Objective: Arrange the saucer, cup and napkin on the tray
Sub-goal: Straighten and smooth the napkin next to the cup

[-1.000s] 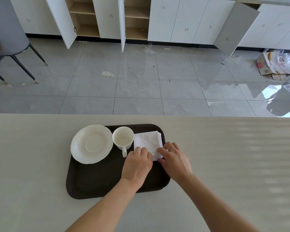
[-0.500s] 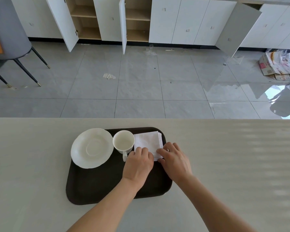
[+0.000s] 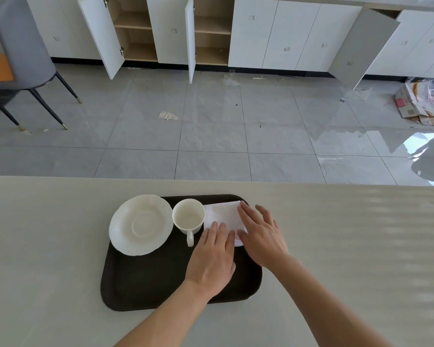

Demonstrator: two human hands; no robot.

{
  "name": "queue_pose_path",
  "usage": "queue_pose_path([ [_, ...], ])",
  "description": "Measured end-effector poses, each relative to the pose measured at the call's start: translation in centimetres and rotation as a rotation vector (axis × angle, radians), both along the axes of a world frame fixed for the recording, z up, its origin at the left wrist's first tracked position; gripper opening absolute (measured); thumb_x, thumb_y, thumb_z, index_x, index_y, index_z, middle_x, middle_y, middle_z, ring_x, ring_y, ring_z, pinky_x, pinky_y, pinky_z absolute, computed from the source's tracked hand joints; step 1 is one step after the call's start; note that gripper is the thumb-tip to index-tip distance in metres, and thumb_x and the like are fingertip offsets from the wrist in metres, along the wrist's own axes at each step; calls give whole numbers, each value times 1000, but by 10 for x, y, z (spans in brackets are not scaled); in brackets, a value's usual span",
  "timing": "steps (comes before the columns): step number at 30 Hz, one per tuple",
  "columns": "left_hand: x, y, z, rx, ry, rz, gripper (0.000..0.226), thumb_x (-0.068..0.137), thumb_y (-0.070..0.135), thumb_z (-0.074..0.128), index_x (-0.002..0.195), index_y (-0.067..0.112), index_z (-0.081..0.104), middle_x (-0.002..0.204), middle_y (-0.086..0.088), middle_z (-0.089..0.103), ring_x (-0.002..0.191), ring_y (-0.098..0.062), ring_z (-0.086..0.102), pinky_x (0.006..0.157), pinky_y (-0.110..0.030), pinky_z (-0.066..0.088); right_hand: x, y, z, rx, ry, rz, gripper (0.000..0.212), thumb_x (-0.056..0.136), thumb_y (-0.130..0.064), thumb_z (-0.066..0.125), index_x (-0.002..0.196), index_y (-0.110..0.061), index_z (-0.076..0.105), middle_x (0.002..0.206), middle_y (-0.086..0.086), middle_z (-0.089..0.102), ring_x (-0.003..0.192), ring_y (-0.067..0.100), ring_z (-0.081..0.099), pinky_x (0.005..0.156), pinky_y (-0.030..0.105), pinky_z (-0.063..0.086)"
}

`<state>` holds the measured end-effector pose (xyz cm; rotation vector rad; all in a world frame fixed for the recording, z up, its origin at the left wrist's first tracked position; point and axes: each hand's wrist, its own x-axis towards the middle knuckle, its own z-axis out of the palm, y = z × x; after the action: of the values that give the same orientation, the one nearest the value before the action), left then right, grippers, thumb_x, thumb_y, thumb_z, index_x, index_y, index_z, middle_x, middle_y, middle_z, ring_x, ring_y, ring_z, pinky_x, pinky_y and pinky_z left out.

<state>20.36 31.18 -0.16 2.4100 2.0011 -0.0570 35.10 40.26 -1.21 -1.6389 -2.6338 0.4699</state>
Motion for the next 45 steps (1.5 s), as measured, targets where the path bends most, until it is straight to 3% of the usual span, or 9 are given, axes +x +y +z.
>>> queue_pose_path([
  [3,2,-4,-9,-45,-54,-5,65,95,40,38,150,7,30,154,-27,33,144,-42,29,116,-51,29,-2,10,-6,-8,-64,57,61,101,-50,20,158,-29,6,164,-16,-3,152,24,-12,121,41,-2],
  [6,4,-6,-17,-74,-72,13,69,95,44,28,154,9,17,159,-26,20,149,-42,13,119,-52,19,-2,13,-11,-18,-73,80,62,100,-55,12,157,-32,5,162,-20,-7,150,20,-20,120,41,-10],
  [11,3,-10,-21,-87,-117,19,73,95,48,26,156,15,4,163,-22,2,150,-38,-4,120,-52,12,2,12,-11,-42,-21,66,60,102,-52,16,157,-33,2,160,-24,-13,149,18,-24,123,43,-4],
  [16,2,-18,-21,-88,-131,91,73,94,51,30,155,14,12,161,-25,6,149,-40,3,119,-53,20,14,-14,-11,46,1,49,58,103,-47,20,158,-31,9,163,-20,-3,151,17,-18,122,38,-3],
  [25,2,-21,-32,-146,-99,82,78,93,57,15,155,14,-5,160,-21,-20,147,-36,-24,122,-50,2,13,-23,-17,38,-113,35,57,103,-44,18,157,-30,9,159,-20,-9,151,19,-15,121,40,-5],
  [31,2,-18,-25,-165,-89,93,77,94,55,17,154,15,-7,160,-21,-21,146,-35,-26,122,-49,-2,14,-22,-12,-9,-103,37,58,103,-44,20,158,-30,9,165,-18,-1,151,20,-15,122,40,-1],
  [37,3,-20,-10,-146,-89,65,72,97,47,26,155,15,-2,163,-20,-10,149,-35,-16,122,-48,-1,8,-25,5,-69,-11,-10,61,102,-52,27,156,-25,20,166,-9,10,153,21,-5,123,41,9],
  [45,1,-36,29,-5,-86,62,67,96,41,30,153,8,18,161,-22,16,151,-36,9,121,-49,15,3,-30,44,44,52,1,53,102,-49,34,151,-29,33,162,-7,28,150,22,14,119,38,19],
])
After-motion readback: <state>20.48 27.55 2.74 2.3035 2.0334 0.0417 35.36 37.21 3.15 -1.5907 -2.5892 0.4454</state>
